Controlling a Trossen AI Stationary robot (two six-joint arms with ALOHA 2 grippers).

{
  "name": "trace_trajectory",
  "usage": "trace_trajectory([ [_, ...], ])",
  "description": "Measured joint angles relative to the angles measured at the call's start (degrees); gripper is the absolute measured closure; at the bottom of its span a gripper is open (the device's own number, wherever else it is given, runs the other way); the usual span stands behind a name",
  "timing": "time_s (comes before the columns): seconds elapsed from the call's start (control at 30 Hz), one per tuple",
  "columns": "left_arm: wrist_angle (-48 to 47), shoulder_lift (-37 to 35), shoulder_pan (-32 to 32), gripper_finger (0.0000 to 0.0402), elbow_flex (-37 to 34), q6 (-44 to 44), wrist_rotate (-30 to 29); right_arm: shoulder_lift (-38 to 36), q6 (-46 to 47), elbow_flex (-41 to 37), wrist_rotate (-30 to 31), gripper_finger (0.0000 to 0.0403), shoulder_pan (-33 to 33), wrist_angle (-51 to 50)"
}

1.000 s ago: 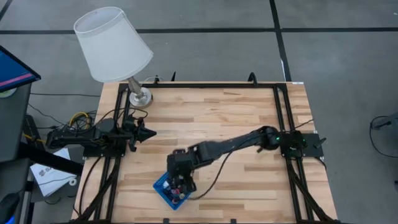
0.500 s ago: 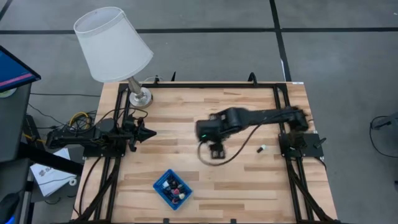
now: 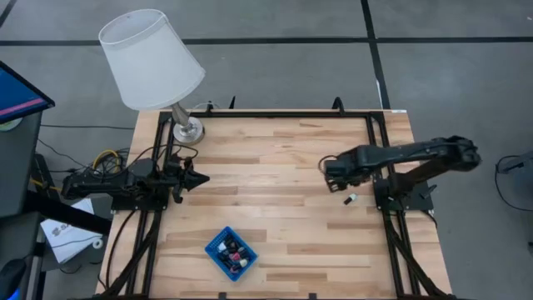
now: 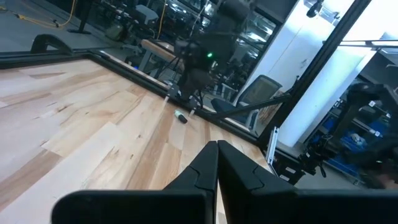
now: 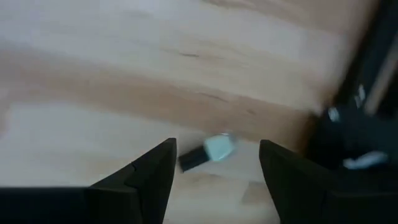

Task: Pick & Place Nail Polish
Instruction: Put the white nail polish bottle in the blue bin

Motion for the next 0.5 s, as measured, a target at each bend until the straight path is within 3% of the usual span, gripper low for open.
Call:
trace_trajectory([
  [0.2,0.0,0.0,0.0,0.0401,0.0,0.0,0.0,-5.0,20.3,-10.6,-2.0,0.0178,0.5,5.2],
  [0.37,0.0,0.0,0.0,0.0401,0.0,0.0,0.0,-5.2,27.9,-15.9,-2.6,0.0179,1.3,11.8],
  [0.5,0.0,0.0,0.0,0.0401,0.0,0.0,0.0,-3.4,29.0,-19.5,-7.0,0.0182,1.9,15.4],
])
